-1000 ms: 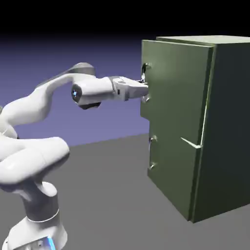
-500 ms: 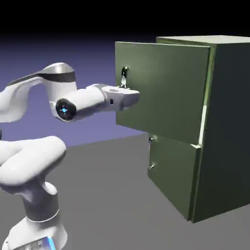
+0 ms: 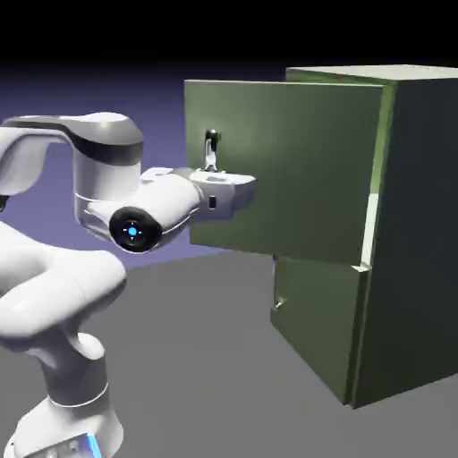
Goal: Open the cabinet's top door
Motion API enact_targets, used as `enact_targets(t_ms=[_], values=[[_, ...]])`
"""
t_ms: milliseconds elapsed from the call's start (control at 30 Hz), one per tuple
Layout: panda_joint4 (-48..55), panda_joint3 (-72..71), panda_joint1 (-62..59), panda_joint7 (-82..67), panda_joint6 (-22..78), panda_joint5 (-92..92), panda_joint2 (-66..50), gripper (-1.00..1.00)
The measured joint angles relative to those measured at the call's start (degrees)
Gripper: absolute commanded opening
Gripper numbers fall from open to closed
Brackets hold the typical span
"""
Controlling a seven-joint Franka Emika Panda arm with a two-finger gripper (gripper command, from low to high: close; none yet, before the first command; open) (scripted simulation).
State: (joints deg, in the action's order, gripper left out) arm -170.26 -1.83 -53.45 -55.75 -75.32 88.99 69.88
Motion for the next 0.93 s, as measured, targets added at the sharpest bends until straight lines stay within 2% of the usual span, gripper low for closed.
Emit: enact_targets(t_ms=[433, 900, 933], values=[[15.9, 13.5, 2.8, -14.8, 15.9, -21.2, -27.0, -1.00], [42.1, 21.8, 9.9, -29.7, 35.0, -37.2, -55.8, -1.00], [42.7, 21.8, 10.0, -30.0, 35.4, -37.5, -56.4, 1.00]])
